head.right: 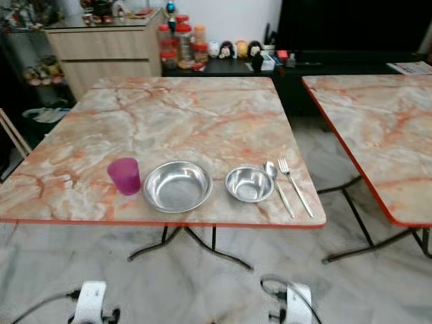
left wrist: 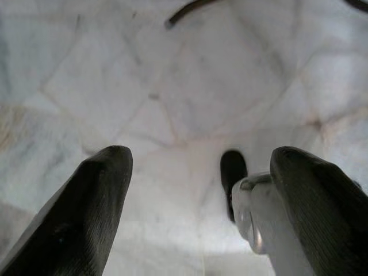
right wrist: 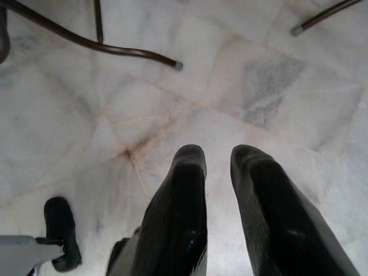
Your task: Setting the table
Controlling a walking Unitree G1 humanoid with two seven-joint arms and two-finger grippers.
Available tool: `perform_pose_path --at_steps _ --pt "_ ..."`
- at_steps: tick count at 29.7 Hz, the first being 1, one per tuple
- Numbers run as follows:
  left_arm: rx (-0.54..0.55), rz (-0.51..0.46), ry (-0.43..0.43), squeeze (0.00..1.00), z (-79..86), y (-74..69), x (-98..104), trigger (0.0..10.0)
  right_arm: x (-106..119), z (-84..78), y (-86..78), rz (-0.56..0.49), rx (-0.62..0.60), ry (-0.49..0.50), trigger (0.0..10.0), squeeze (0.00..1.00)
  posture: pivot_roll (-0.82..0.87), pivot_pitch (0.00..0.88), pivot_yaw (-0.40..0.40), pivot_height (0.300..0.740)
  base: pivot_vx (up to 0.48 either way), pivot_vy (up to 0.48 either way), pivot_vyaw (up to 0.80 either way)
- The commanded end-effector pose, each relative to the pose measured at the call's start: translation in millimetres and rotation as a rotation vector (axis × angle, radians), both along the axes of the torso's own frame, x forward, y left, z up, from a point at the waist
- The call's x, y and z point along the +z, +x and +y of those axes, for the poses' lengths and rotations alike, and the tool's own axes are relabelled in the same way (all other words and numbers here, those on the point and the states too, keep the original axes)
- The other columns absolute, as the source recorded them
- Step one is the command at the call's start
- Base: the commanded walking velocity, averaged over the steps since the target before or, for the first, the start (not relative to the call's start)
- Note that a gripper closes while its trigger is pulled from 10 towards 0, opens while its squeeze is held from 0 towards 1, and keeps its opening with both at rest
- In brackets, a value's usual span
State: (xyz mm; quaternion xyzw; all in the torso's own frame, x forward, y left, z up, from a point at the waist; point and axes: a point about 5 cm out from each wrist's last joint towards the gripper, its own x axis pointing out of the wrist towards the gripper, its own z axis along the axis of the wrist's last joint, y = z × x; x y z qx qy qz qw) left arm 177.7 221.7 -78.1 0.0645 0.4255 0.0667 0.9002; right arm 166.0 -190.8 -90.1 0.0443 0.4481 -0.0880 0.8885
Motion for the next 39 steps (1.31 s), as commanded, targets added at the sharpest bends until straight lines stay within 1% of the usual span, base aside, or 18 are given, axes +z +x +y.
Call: perform_pose_path --at_steps 1,9,12,15,17,20,21,24,25,27,29,30,31,32,34,36,39 --pt "-0.007 -0.001 -0.003 0.0 -4.6 1.0 -1 10.0 0 -5.2 -0.8 0.002 -0.008 -0.01 10.0 0.0 0.03 0.0 -0.013 0.74 0.0 -0.27 0.0" --pt "0.004 -0.02 -0.006 0.0 -4.0 5.0 2 10.0 0 -5.6 -0.9 0.002 -0.009 -0.009 10.0 0.0 0.03 0.0 -0.021 0.74 0.0 -0.267 0.0" --pt "0.008 -0.038 -0.026 0.0 -6.2 9.8 4 10.0 0 -6.0 -1.1 0.003 -0.011 -0.009 10.0 0.0 0.03 0.0 -0.023 0.74 0.0 0.0 0.0" --pt "0.025 -0.081 -0.028 0.0 -5.4 16.9 8 10.0 0 -6.3 -1.1 0.003 -0.01 -0.009 10.0 0.0 0.04 0.0 -0.025 0.74 0.0 0.0 0.0" --pt "0.043 -0.16 -0.034 0.0 -4.0 29.6 17 10.0 0 -6.5 -1.0 0.001 -0.012 -0.008 10.0 0.0 0.04 0.0 -0.026 0.74 0.0 0.0 0.0" --pt "0.073 -0.258 -0.037 0.0 -0.3 43.5 29 10.0 1 -6.0 -0.5 -0.002 -0.012 -0.005 10.0 0.0 0.04 0.0 -0.028 0.74 0.0 0.0 0.0" --pt "0.093 -0.318 -0.041 0.0 2.1 51.2 37 10.0 1 -5.5 -0.1 -0.004 -0.013 -0.003 10.0 0.0 0.04 0.0 -0.028 0.74 0.0 0.0 0.0" --pt "0.087 -0.383 -0.057 0.0 0.3 58.4 44 10.0 1 -4.4 0.5 -0.007 -0.012 0.001 10.0 0.0 0.05 0.0 -0.026 0.74 0.0 0.0 0.0" --pt "0.087 -0.383 -0.057 0.0 0.3 58.4 44 10.0 1 -4.4 0.5 -0.007 -0.012 0.001 10.0 0.0 0.05 0.0 -0.026 0.74 0.0 0.0 0.0" --pt "0.064 -0.464 -0.087 0.0 -5.1 63.0 52 10.0 1 -3.4 1.1 -0.01 -0.012 0.003 10.0 0.0 0.05 0.0 -0.025 0.74 0.0 0.0 0.0" --pt "0.053 -0.505 -0.095 0.0 -6.8 64.4 56 10.0 1 -3.0 1.2 -0.011 -0.012 0.005 10.0 0.0 0.06 0.0 -0.025 0.74 0.0 0.0 0.0" --pt "0.053 -0.505 -0.095 0.0 -6.8 64.4 56 10.0 1 -3.0 1.2 -0.011 -0.012 0.005 10.0 0.0 0.06 0.0 -0.025 0.74 0.0 0.0 0.0" --pt "0.048 -0.582 -0.115 0.0 -8.5 65.8 65 10.0 1 -2.8 1.2 -0.011 -0.01 0.006 10.0 0.0 0.06 0.0 -0.028 0.74 0.0 0.0 0.0" --pt "0.042 -0.607 -0.121 0.0 -9.4 66.0 69 10.0 1 -2.8 1.2 -0.011 -0.009 0.006 10.0 0.0 0.06 0.0 -0.029 0.74 0.0 0.0 0.0" --pt "-0.01 -0.705 -0.137 0.0 -14.9 63.8 85 10.0 1 -2.6 1.3 -0.01 -0.001 0.005 10.0 0.0 0.07 0.0 -0.031 0.74 0.0 0.0 0.0" --pt "-0.016 -0.726 -0.139 0.0 -15.6 62.9 89 10.0 1 -2.6 1.4 -0.009 0.001 0.005 10.0 0.0 0.07 0.0 -0.031 0.74 0.0 0.0 0.0" --pt "-0.017 -0.728 -0.14 0.0 -15.7 62.5 89 10.0 1 -2.7 1.3 -0.009 0.001 0.005 10.0 0.0 0.07 0.0 -0.031 0.74 0.0 0.0 0.0"
